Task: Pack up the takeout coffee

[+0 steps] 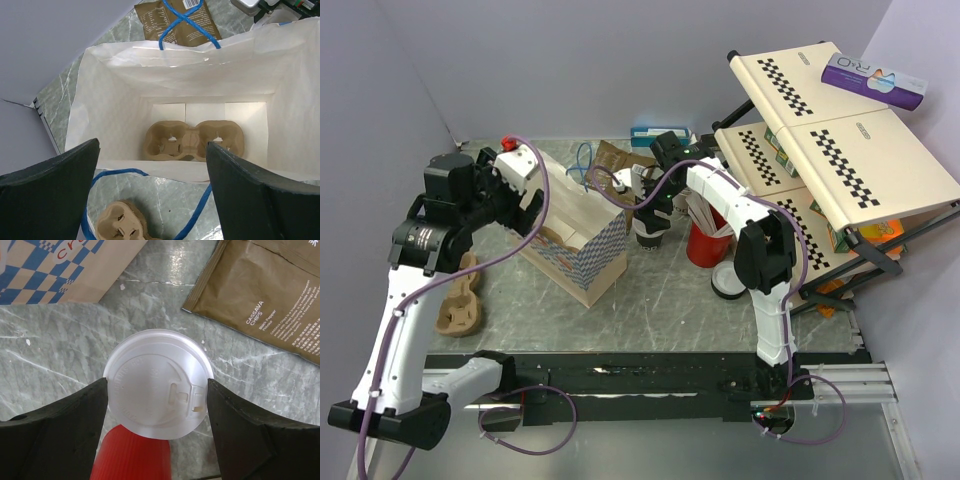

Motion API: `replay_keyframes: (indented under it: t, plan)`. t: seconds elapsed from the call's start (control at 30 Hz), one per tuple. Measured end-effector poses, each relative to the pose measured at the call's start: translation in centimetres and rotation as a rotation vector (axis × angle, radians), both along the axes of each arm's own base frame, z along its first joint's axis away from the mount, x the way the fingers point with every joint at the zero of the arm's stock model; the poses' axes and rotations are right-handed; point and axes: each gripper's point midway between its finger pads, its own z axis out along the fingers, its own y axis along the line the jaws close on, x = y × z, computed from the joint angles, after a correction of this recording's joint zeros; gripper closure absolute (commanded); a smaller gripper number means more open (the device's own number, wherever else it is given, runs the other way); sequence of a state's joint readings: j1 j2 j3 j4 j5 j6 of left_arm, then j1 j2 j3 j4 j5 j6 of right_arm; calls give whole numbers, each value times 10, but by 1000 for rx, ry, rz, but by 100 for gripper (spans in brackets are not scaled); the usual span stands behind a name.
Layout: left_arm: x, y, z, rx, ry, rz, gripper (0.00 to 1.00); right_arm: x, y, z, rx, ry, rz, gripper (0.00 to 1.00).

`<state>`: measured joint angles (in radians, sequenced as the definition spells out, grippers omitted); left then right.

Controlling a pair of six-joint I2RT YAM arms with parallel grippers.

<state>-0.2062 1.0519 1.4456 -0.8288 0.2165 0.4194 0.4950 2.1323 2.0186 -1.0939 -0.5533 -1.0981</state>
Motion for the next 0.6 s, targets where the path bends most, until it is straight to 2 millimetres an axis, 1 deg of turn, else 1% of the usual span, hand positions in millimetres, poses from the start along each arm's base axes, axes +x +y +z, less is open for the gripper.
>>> replay_keyframes:
  t: [0.2,0.37,0.47,0.6]
  plan:
    - [3,0,-3,-9,16,9,7,-1,0,0,1,4,-7,41]
    - [8,2,-5,-12,23,23,7,-11,-3,3,4,42,-23,43]
    - [19,7,-6,-9,25,49,8,-27,-6,13,22,70,-37,43]
    - [39,13,0,-26,23,84,8,-50,-8,42,74,79,-51,43]
